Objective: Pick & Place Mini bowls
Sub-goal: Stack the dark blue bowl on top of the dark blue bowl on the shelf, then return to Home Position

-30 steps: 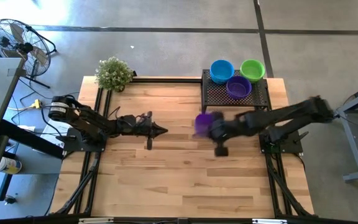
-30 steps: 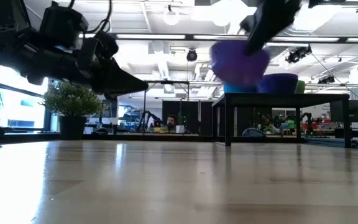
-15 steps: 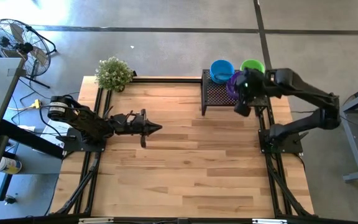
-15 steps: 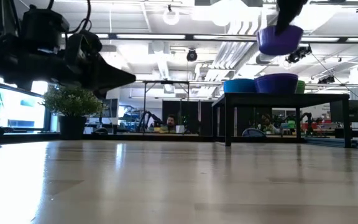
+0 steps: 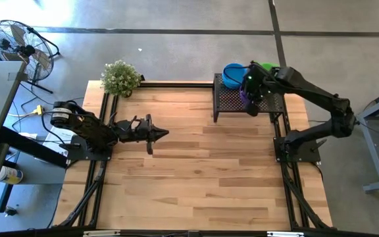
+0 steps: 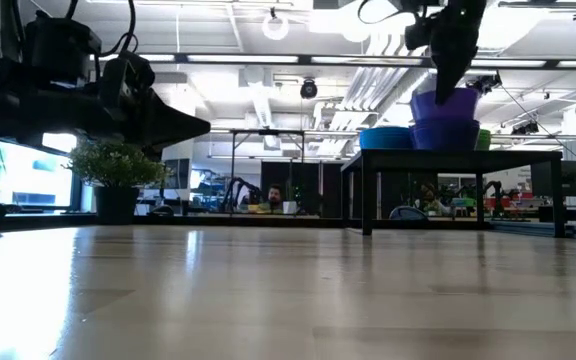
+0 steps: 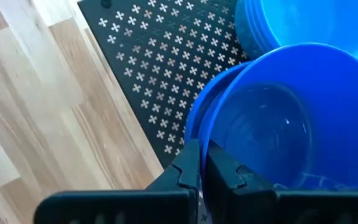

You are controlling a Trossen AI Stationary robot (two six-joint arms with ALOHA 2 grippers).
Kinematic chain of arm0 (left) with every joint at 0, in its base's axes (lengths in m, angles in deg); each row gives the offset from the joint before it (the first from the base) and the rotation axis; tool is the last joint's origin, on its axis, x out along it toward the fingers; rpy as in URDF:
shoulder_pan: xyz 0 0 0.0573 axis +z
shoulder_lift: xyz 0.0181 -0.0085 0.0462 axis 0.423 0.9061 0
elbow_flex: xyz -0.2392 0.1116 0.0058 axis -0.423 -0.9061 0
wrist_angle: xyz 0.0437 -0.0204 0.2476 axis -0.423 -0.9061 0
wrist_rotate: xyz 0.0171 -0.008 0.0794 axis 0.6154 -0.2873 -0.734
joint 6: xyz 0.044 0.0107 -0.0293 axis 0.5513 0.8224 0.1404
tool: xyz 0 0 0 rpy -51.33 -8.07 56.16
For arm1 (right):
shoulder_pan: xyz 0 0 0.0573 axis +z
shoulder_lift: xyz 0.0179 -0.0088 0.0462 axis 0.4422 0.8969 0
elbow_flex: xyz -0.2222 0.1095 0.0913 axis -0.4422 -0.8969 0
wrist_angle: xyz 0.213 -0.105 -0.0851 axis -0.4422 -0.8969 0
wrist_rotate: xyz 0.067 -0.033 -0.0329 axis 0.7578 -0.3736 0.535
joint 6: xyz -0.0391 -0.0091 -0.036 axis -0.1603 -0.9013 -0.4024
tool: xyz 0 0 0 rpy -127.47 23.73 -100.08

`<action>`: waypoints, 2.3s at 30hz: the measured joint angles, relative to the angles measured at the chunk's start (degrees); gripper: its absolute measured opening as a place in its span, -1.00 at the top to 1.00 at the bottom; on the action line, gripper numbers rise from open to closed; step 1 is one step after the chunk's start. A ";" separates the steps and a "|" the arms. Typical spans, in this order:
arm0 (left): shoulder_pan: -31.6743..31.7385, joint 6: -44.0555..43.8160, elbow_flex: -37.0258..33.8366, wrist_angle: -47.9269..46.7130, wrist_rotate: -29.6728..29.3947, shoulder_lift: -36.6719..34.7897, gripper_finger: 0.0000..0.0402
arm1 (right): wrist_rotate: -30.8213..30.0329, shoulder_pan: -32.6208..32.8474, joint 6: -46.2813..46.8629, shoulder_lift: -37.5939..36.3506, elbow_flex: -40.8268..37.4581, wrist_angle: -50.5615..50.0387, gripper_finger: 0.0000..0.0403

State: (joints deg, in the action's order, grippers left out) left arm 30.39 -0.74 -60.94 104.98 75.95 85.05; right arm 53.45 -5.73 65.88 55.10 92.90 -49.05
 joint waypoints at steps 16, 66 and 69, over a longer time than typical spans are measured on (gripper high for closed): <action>0.00 0.16 -0.10 -0.20 0.08 0.00 1.00 | -0.45 -0.28 -0.66 3.43 0.15 0.60 0.59; 17.53 4.24 -4.91 -50.87 8.87 -47.58 1.00 | 11.50 16.73 4.61 -49.85 -74.43 91.64 1.00; 17.53 4.30 -4.91 -55.05 8.78 -52.21 1.00 | 11.49 16.72 5.00 -54.94 -75.45 90.52 1.00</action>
State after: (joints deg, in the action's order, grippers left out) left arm 47.92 3.56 -65.84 49.93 84.72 32.84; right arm 64.94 10.99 70.88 0.15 17.45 41.47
